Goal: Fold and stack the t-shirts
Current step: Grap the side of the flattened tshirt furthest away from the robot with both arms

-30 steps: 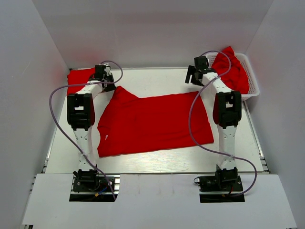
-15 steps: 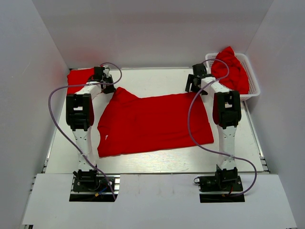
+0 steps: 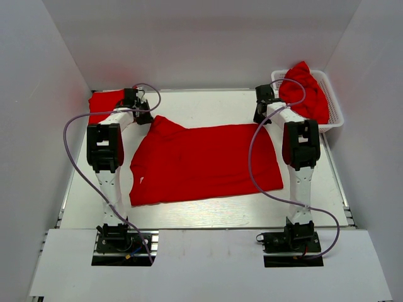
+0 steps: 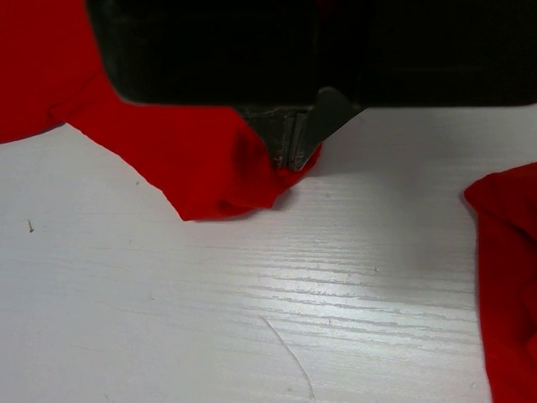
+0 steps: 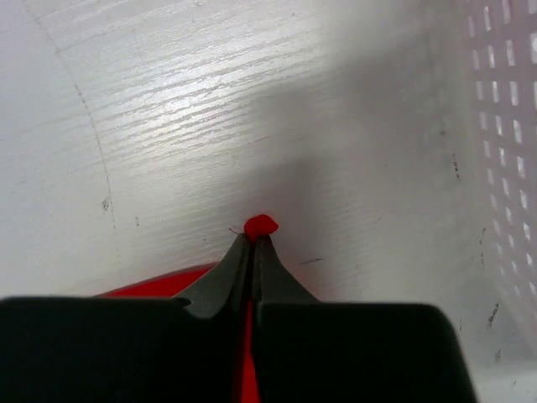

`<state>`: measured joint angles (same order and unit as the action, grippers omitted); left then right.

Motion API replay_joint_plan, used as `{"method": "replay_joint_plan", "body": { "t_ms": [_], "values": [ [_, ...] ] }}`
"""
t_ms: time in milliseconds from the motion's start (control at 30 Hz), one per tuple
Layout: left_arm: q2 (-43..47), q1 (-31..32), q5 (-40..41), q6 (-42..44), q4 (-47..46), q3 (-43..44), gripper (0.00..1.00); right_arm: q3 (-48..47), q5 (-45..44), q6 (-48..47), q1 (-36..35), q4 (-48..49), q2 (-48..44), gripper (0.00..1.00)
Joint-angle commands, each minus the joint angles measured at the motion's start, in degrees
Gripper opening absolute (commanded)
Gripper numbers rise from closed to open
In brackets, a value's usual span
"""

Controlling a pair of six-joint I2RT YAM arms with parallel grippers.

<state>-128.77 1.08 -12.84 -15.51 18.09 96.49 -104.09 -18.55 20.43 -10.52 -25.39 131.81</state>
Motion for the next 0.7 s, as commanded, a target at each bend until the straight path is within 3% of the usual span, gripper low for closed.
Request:
{"method": "replay_joint_plan", "body": {
  "t_ms": [0, 367, 667],
  "values": [
    [6.1, -0.4, -1.7, 0.0, 1.3, 2.7, 0.00, -0.1, 0.1, -2.0, -0.1, 0.5, -1.5, 0.00],
    [10.1, -0.4, -3.6, -0.6, 7.7, 5.8, 0.00, 4.2, -0.5, -7.5, -0.7, 7.8, -8.9, 0.00],
    [22.5, -0.4, -6.9, -6.1, 9.0, -8.0, 0.00, 15.4, -0.4, -8.8, -1.0, 11.8, -19.4, 0.00]
  ]
}}
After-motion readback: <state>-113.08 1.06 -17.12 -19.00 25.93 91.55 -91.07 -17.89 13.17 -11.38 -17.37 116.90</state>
